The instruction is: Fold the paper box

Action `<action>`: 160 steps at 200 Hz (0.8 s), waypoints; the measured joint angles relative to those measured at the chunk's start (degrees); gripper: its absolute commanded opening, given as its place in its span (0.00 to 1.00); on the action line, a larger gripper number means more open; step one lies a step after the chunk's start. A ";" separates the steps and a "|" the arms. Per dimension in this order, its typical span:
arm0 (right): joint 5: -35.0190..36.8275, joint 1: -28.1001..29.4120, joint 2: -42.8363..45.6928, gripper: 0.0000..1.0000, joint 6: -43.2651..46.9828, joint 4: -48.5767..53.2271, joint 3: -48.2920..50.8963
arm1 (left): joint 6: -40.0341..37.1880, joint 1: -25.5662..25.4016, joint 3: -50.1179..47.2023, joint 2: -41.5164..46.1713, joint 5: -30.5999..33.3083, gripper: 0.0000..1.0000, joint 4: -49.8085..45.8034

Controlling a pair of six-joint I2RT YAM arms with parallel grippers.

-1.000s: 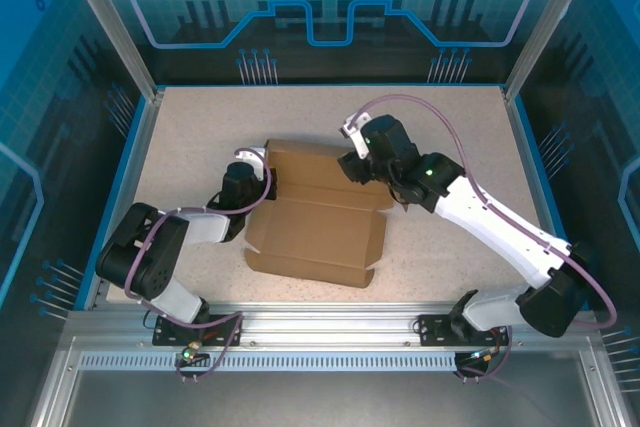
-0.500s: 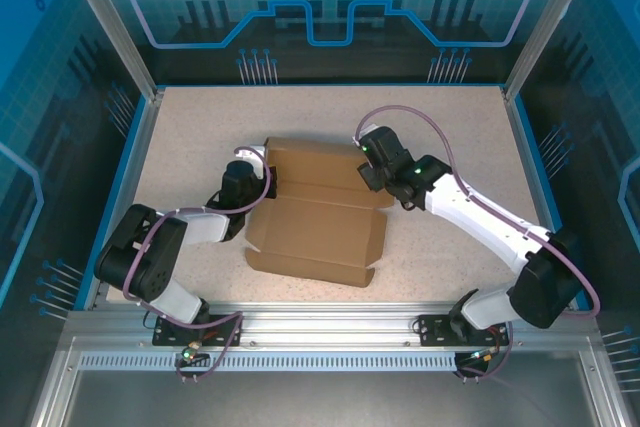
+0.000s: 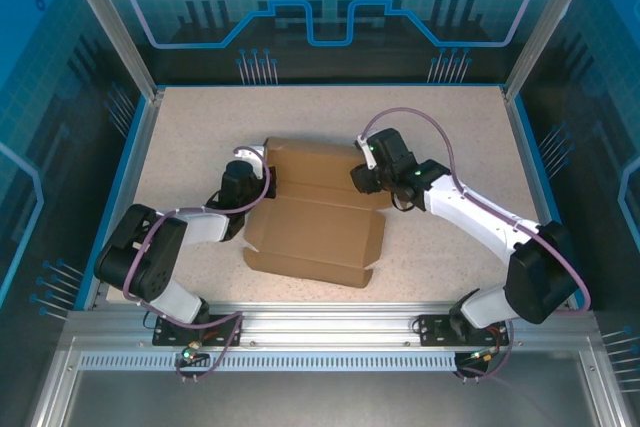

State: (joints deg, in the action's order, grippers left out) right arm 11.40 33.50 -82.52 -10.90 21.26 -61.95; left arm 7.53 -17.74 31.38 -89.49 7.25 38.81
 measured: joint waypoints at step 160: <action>1.92 -0.55 9.97 0.58 -11.80 -8.17 23.10 | 0.07 0.00 0.00 0.00 0.00 0.00 0.02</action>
State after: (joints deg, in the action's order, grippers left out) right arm 13.32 32.95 -72.55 -22.70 13.08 -38.85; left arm 7.60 -17.74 31.38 -89.49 7.25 38.83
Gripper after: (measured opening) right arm 0.576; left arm 0.090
